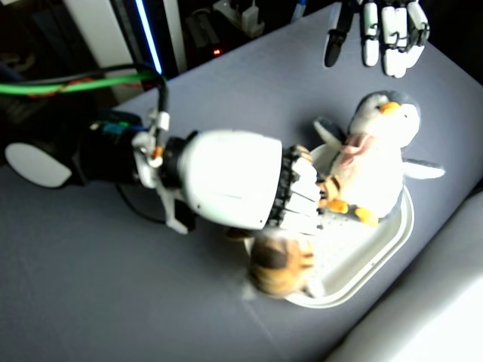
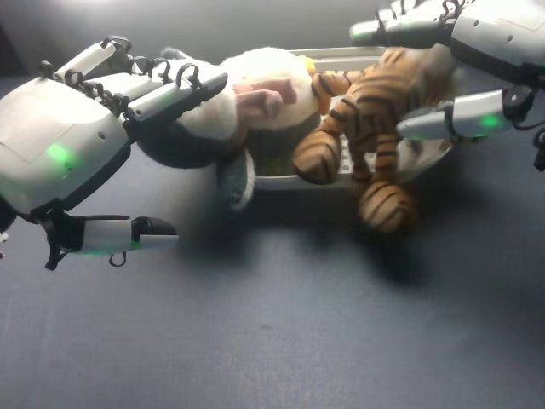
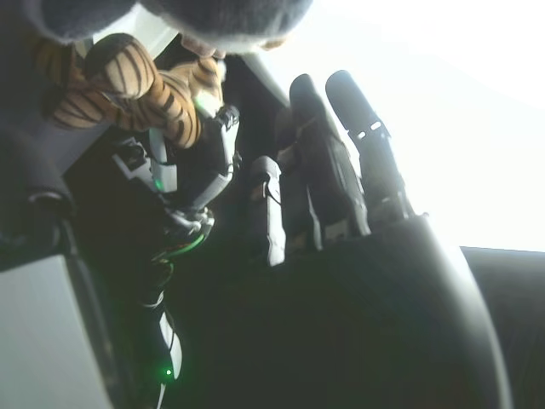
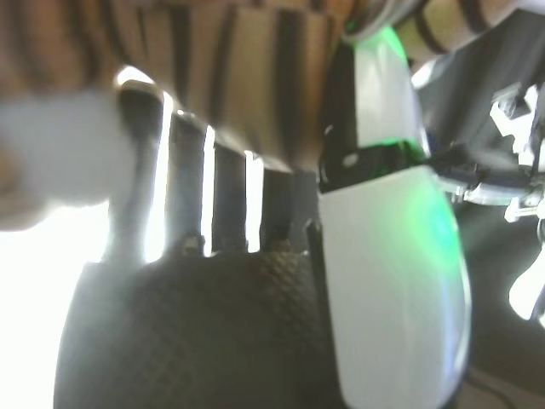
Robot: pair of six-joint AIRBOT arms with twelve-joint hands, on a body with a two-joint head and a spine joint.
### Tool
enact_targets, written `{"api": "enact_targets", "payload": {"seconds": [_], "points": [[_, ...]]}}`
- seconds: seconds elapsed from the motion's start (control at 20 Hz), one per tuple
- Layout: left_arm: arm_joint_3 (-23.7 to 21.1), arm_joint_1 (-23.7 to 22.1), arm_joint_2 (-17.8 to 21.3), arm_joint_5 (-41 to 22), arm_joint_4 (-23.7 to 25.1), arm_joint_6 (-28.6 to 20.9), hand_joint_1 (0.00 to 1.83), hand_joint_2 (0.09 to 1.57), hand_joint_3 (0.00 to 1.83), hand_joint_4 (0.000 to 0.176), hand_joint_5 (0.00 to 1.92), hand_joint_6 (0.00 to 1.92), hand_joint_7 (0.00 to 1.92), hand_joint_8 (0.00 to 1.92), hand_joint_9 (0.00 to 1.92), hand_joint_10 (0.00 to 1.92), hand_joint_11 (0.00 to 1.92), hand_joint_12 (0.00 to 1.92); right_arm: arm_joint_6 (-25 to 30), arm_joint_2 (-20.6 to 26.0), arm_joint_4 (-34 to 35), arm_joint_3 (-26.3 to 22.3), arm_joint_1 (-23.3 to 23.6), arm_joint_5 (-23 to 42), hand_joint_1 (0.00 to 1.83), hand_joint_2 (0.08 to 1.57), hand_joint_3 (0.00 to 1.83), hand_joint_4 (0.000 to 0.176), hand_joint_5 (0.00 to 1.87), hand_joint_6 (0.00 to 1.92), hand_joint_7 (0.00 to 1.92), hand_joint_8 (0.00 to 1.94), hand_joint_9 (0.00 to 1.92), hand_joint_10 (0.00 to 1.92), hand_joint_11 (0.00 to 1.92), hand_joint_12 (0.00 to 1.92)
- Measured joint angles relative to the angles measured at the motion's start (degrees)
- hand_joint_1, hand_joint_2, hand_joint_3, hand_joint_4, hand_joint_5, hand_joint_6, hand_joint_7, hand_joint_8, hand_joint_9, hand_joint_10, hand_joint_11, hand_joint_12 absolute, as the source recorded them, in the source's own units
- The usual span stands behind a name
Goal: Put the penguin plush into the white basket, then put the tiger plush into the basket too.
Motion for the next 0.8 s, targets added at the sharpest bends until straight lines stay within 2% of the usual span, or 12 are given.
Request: {"api": "enact_targets", "payload": {"seconds": [0.2,0.25,0.3,0.35,0.45,0.5,0.55,0.6,0.65,0.7,0.75,0.8], "points": [[-0.3,2.4,0.3,-2.8,-0.7,-2.9,1.04,0.86,0.0,0.164,0.11,0.0,0.32,0.0,0.4,0.0,0.0,1.12,0.2,3.7,4.4,-6.5,-6.4,8.7,0.29,1.18,0.01,0.176,0.0,0.0,0.0,0.0,0.0,0.0,0.0,0.0],[-0.5,3.7,0.6,-4.2,-1.4,-4.2,0.97,0.87,0.0,0.141,0.11,0.0,0.3,0.0,0.4,0.0,0.0,1.14,0.7,4.9,7.1,-8.4,-10.8,13.3,0.32,1.21,0.02,0.126,0.01,0.0,0.0,0.0,0.0,0.0,0.0,0.0],[-0.5,4.7,0.9,-5.1,-2.2,-5.4,0.92,0.88,0.0,0.122,0.1,0.0,0.26,0.0,0.35,0.0,0.0,1.11,1.9,6.2,9.7,-10.4,-15.5,16.9,0.32,1.26,0.03,0.124,0.0,0.0,0.0,0.0,0.0,0.0,0.0,0.0],[-0.5,5.9,1.0,-7.1,-3.4,-7.2,0.89,0.92,0.01,0.132,0.04,0.0,0.17,0.0,0.23,0.0,0.0,0.93,2.9,7.4,13.4,-12.4,-20.0,22.5,0.36,1.27,0.02,0.166,0.0,0.0,0.0,0.0,0.0,0.0,0.0,0.0],[-1.0,8.0,1.2,-11.5,-3.5,-9.5,0.89,0.92,0.0,0.17,0.01,0.0,0.1,0.0,0.14,0.0,0.0,0.67,4.8,8.9,18.8,-15.0,-25.7,32.3,0.35,1.22,0.0,0.176,0.0,0.0,0.01,0.0,0.0,0.0,0.0,0.0],[-1.7,9.3,1.2,-14.5,-3.3,-10.7,0.87,0.92,0.0,0.175,0.0,0.0,0.11,0.0,0.13,0.0,0.0,0.7,6.0,9.9,21.7,-16.1,-28.7,39.5,0.39,1.15,0.0,0.105,0.05,0.0,0.06,0.01,0.03,0.0,0.02,0.01],[-1.9,10.3,1.2,-16.6,-2.9,-11.2,0.84,0.9,0.0,0.176,0.0,0.0,0.11,0.0,0.15,0.0,0.0,0.75,7.0,10.1,24.4,-16.7,-31.1,44.7,0.42,1.15,0.0,0.06,0.06,0.01,0.08,0.01,0.06,0.01,0.06,0.02],[-2.0,11.0,1.2,-18.8,-3.0,-11.9,0.83,0.92,0.0,0.176,0.0,0.0,0.08,0.0,0.11,0.0,0.0,0.64,7.8,10.2,26.8,-17.6,-33.6,50.3,0.43,1.15,0.0,0.132,0.1,0.01,0.16,0.01,0.12,0.01,0.09,0.03],[-2.1,11.3,1.2,-20.3,-3.8,-12.2,0.82,0.93,0.01,0.154,0.0,0.0,0.07,0.0,0.09,0.0,0.0,0.62,7.9,10.2,27.3,-18.1,-34.4,52.0,0.44,1.16,0.0,0.149,0.12,0.0,0.21,0.01,0.17,0.01,0.12,0.05],[-2.1,11.9,1.4,-21.6,-5.2,-12.5,0.78,0.92,0.0,0.134,0.0,0.0,0.11,0.01,0.13,0.01,0.0,0.78,8.0,10.1,27.2,-18.7,-34.4,52.8,0.43,1.17,0.0,0.144,0.14,0.0,0.28,0.01,0.25,0.01,0.18,0.08],[-2.1,12.5,1.5,-22.8,-6.0,-12.6,0.68,0.93,0.0,0.068,0.0,0.0,0.18,0.01,0.23,0.03,0.0,1.13,8.0,10.1,26.0,-18.8,-34.4,53.3,0.41,1.2,0.0,0.116,0.15,0.0,0.35,0.0,0.35,0.01,0.23,0.13],[-2.1,13.2,1.5,-24.1,-6.3,-12.9,0.59,0.95,0.0,0.076,0.0,0.0,0.24,0.01,0.3,0.03,0.0,1.22,8.0,10.1,24.5,-18.8,-34.4,53.5,0.4,1.22,0.0,0.105,0.16,0.0,0.38,0.0,0.42,0.01,0.26,0.22]]}}
